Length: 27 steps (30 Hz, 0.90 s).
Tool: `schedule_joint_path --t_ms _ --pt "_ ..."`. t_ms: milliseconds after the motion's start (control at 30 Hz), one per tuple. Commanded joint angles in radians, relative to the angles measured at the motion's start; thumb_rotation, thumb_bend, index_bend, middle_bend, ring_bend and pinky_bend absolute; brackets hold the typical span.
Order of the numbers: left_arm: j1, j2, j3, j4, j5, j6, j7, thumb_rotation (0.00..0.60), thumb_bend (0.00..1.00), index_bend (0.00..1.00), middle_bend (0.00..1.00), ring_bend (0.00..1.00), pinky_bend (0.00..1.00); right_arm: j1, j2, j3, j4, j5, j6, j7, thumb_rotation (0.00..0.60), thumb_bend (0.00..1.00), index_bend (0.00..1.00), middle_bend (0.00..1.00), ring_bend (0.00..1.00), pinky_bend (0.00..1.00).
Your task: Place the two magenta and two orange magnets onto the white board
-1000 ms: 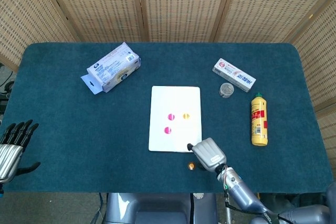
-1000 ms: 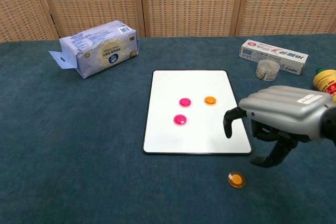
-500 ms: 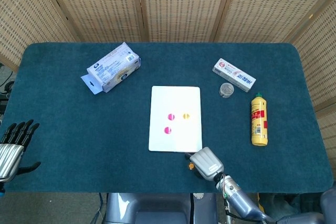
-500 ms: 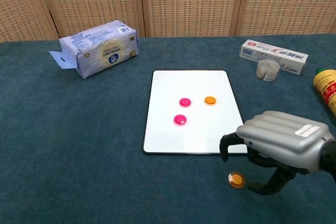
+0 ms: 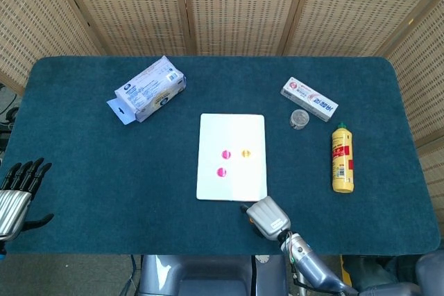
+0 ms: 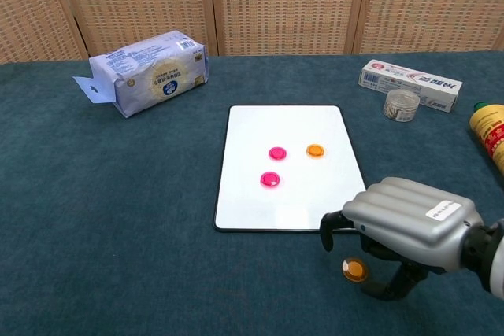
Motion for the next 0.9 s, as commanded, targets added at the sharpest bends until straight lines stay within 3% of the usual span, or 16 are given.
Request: schedule_joint_path --t_ms 33,900 --pt "-0.001 0.0 0.0 0.0 -0.001 -0.001 -0.001 0.6 0.0 0.0 0.0 0.0 0.0 -0.003 -0.004 0.006 0.006 0.002 -0.004 -0.007 0.6 0.31 0.35 0.96 0.93 1.0" --pt "-0.001 0.003 0.0 -0.001 -0.001 -0.002 -0.007 0.6 0.0 0.0 0.0 0.0 0.0 -0.012 -0.022 0.045 0.009 0.057 -0.051 -0.082 0.6 0.34 0.37 0.96 0.93 1.0"
